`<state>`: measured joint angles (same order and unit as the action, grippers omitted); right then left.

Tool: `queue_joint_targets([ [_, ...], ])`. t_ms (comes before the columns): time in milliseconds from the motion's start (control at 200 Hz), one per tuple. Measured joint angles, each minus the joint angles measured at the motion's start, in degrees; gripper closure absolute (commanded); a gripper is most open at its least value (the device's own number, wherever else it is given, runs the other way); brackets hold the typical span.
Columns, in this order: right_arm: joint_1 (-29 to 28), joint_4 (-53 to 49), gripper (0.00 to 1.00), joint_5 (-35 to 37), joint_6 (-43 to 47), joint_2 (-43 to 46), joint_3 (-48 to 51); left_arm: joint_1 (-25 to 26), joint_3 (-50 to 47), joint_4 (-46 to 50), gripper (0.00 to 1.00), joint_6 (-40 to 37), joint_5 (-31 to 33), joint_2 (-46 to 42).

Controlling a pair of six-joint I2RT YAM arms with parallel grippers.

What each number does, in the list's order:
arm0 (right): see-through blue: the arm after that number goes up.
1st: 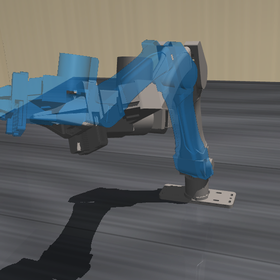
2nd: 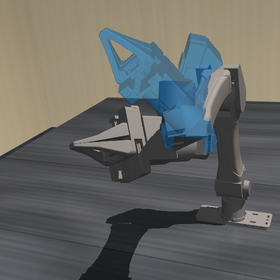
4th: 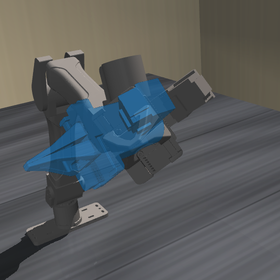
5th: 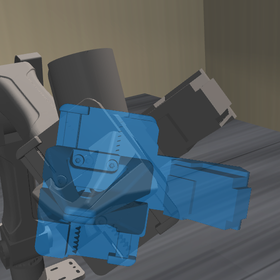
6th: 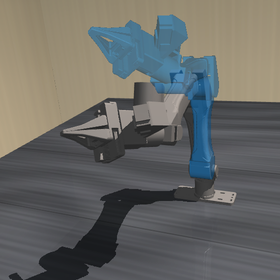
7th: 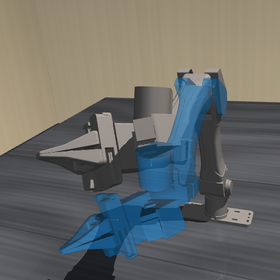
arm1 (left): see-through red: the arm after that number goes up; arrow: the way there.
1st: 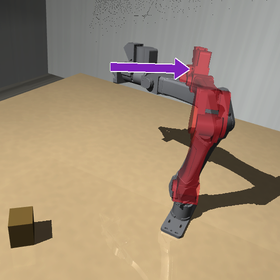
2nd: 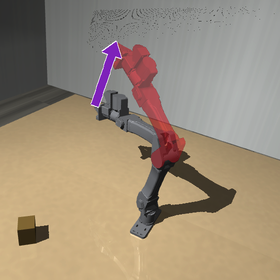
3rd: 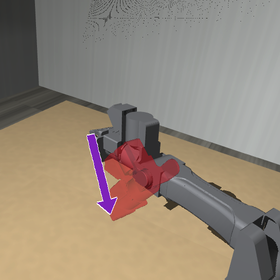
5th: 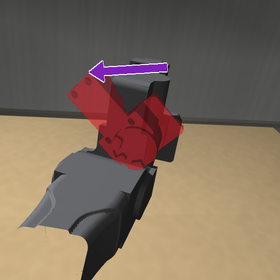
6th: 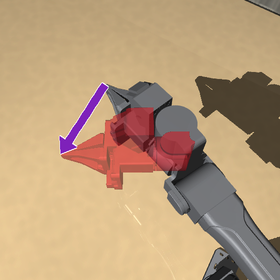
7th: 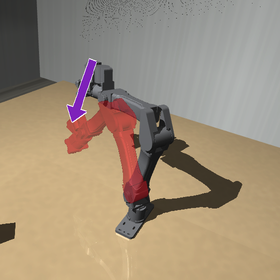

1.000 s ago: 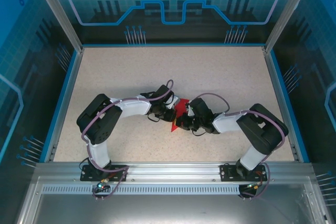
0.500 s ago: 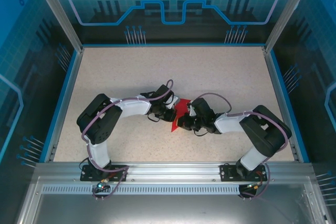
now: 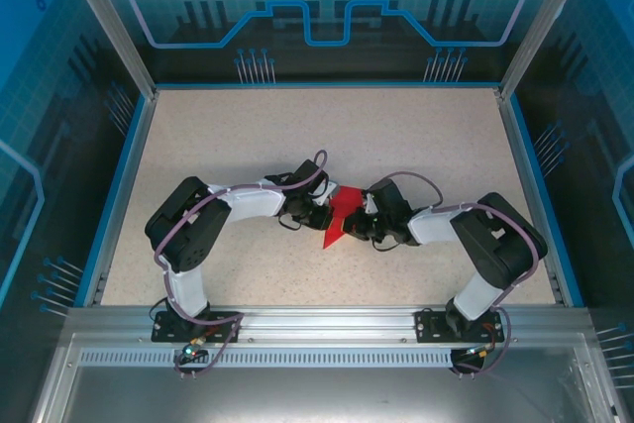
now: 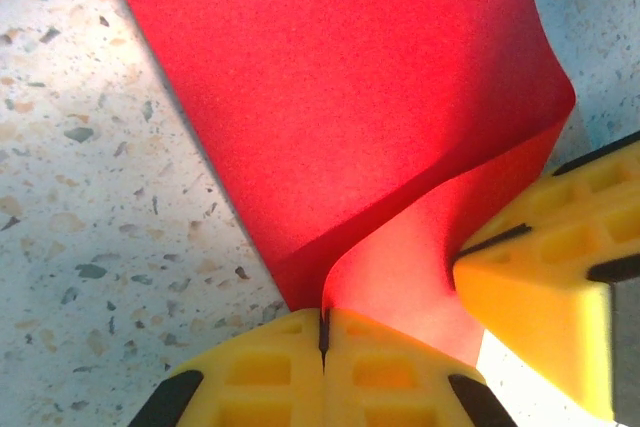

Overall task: Fold a paper plane with a square sheet of paper (pick it up from the middle)
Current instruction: Third fold the triangle at the center of the table.

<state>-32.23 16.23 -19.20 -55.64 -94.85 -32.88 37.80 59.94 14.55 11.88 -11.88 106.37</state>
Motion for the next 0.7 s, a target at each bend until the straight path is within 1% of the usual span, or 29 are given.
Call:
queue_joint_targets([
  [230, 0.2, -0.9, 1.0, -0.3, 0.0, 0.7, -0.2, 0.0, 0.0, 0.1, 0.99, 0.0, 0.0, 0.0],
  [440, 4.7, -2.3, 1.0, -2.1, 1.4, 4.9, -0.3, 0.0, 0.0, 0.1, 0.99, 0.0, 0.0, 0.0],
  [570, 6.7, -2.5, 1.0, -3.2, 2.4, 4.2, -0.5, 0.0, 0.0, 0.1, 0.99, 0.0, 0.0, 0.0],
  [700, 7.0, -2.5, 1.0, -3.7, 3.2, 1.0, -0.7, 0.0, 0.0, 0.1, 0.99, 0.0, 0.0, 0.0],
])
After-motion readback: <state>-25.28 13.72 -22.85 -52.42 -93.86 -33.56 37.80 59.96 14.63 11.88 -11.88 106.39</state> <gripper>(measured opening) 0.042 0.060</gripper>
